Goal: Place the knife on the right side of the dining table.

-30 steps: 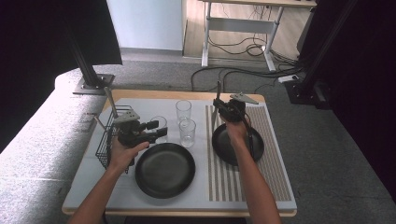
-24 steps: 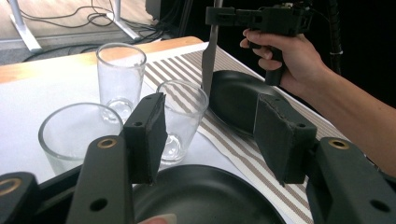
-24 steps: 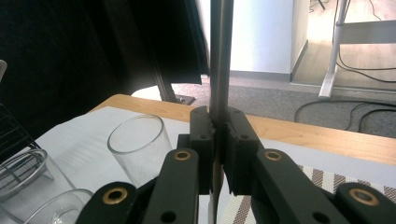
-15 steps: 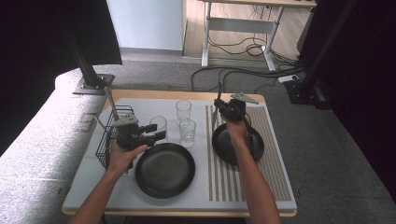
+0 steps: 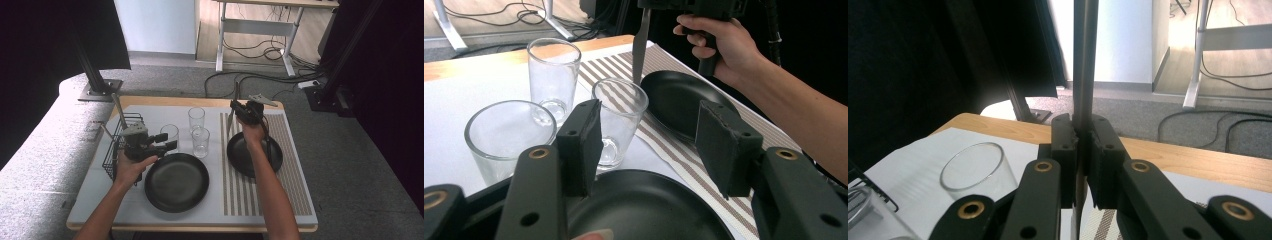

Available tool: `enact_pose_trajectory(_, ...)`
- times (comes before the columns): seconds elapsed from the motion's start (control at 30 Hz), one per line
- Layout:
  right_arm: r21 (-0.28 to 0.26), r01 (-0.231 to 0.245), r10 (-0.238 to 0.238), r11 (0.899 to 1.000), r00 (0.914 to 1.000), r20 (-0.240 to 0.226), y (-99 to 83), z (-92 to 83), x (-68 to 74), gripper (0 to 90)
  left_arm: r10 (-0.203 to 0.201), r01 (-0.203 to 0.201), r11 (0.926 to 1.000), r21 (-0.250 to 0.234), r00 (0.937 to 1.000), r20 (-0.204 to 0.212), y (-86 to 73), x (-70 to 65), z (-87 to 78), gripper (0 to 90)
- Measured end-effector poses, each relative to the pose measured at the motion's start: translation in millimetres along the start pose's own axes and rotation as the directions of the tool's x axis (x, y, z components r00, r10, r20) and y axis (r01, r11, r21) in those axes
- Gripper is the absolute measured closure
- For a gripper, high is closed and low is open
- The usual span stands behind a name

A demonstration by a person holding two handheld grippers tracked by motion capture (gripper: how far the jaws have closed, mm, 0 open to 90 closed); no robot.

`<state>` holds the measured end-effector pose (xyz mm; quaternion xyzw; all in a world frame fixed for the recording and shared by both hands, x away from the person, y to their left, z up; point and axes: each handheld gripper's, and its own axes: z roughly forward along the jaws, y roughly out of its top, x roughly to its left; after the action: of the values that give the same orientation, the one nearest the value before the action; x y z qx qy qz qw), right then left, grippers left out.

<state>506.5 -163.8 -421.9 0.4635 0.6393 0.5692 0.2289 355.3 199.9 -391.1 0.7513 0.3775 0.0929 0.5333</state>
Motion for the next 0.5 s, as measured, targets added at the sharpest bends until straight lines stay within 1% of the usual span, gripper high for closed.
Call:
enact_pose_trajectory(0.17, -0.006, -0.001, 0.001, 1.000, 0.9999, 0.010, 1.4, 9.9, -5.2, 83.2, -0.004, 0.004, 1.0000, 0.002, 1.0000, 0.001, -1.7, 0.6, 0.0, 44.2)
enact_pose_trajectory(0.23, -0.021, -0.003, 0.003, 1.000, 0.9999, 0.011, 0.9, 14.3, -7.2, 83.2, -0.004, 0.004, 1.0000, 0.002, 1.0000, 0.002, -2.1, 1.2, -0.2, 44.1)
enact_pose_trajectory(0.33, -0.012, -0.011, 0.011, 1.000, 0.9998, 0.017, 0.3, 21.4, -10.2, 83.2, -0.007, 0.007, 1.0000, 0.001, 1.0000, 0.002, -3.3, 1.7, -0.7, 44.2)
enact_pose_trajectory(0.5, -0.013, -0.008, 0.008, 1.000, 0.9996, 0.027, -1.8, 29.1, -12.0, 83.2, -0.013, 0.013, 0.9999, 0.001, 0.9999, 0.001, -5.8, 3.1, -1.9, 44.1)
